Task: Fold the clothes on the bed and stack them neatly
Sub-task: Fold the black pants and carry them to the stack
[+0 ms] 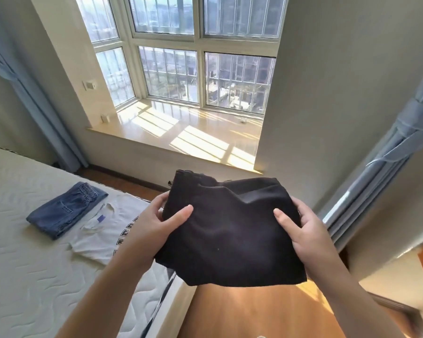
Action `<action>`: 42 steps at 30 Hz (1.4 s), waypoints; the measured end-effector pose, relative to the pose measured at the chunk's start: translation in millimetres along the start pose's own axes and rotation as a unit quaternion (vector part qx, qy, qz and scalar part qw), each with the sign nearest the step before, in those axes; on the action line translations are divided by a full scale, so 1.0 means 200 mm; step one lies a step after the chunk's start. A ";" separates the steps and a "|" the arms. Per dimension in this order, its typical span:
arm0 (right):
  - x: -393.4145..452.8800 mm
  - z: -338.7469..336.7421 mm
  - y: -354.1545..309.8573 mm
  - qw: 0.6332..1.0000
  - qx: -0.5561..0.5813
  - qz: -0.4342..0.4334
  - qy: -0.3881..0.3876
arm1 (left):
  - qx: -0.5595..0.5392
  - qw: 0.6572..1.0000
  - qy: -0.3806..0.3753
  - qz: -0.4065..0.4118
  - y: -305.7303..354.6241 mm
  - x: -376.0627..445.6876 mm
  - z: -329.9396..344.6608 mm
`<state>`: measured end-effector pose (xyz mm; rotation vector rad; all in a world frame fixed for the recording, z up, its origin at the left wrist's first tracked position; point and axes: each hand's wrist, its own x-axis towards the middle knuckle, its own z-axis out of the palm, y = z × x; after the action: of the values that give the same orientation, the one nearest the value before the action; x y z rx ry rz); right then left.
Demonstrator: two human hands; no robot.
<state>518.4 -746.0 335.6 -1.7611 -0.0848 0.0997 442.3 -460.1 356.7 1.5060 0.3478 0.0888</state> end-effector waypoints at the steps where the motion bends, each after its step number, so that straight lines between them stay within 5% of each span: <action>1: 0.09 -0.03 0.01 1.000 0.000 0.002 -0.005 | 0.002 1.000 0.006 -0.001 0.01 0.07 0.05; 10: 0.85 -0.19 0.06 0.996 0.027 0.003 -0.079 | -0.020 0.998 0.059 -0.013 0.03 0.62 0.31; 20: 1.56 0.26 0.01 0.977 0.050 -0.002 -0.205 | -0.058 0.987 0.153 -0.007 0.02 1.16 0.03; 31: 2.17 0.73 -0.10 0.970 -0.011 -0.008 -0.244 | -0.075 0.979 0.187 -0.025 0.02 1.69 -0.29; 42: 2.99 1.07 -0.03 0.944 -0.027 -0.021 -0.327 | -0.086 0.951 0.297 -0.022 0.01 2.31 -0.31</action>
<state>1087.4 -469.2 288.5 -1.7145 -0.6120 0.6558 862.9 -274.5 278.8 1.2729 0.8338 0.5300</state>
